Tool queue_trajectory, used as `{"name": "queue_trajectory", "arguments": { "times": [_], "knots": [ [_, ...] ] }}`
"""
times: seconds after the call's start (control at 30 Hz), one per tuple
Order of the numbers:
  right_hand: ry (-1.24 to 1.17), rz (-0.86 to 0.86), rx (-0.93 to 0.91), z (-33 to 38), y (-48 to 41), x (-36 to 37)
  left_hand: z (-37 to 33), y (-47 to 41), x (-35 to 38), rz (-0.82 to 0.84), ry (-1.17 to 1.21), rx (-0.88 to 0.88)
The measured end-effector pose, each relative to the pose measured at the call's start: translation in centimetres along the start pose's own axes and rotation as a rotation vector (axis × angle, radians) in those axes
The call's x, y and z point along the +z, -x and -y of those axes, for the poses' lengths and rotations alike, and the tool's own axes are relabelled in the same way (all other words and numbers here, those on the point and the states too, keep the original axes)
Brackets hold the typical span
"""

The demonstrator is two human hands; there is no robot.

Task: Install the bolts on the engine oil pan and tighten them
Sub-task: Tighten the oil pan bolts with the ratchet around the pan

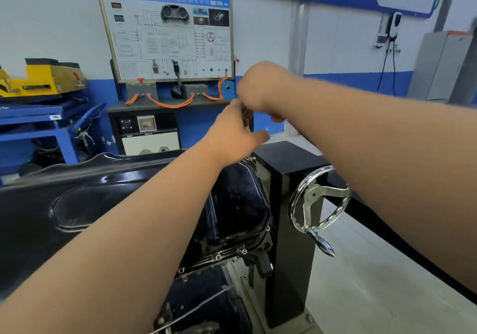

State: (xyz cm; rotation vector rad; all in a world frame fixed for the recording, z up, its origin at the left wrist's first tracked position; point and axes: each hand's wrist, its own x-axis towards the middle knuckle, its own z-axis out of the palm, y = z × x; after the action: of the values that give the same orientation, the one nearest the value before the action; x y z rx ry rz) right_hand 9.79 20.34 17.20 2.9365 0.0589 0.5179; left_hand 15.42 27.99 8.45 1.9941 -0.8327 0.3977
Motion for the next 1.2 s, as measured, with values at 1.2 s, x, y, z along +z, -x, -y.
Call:
{"name": "queue_trajectory", "arguments": {
  "times": [1.2],
  "knots": [
    [0.213, -0.438, -0.286, 1.3, 0.1, 1.1, -0.3, -2.3, -2.4, 0.163, -0.182, 0.009]
  ]
}}
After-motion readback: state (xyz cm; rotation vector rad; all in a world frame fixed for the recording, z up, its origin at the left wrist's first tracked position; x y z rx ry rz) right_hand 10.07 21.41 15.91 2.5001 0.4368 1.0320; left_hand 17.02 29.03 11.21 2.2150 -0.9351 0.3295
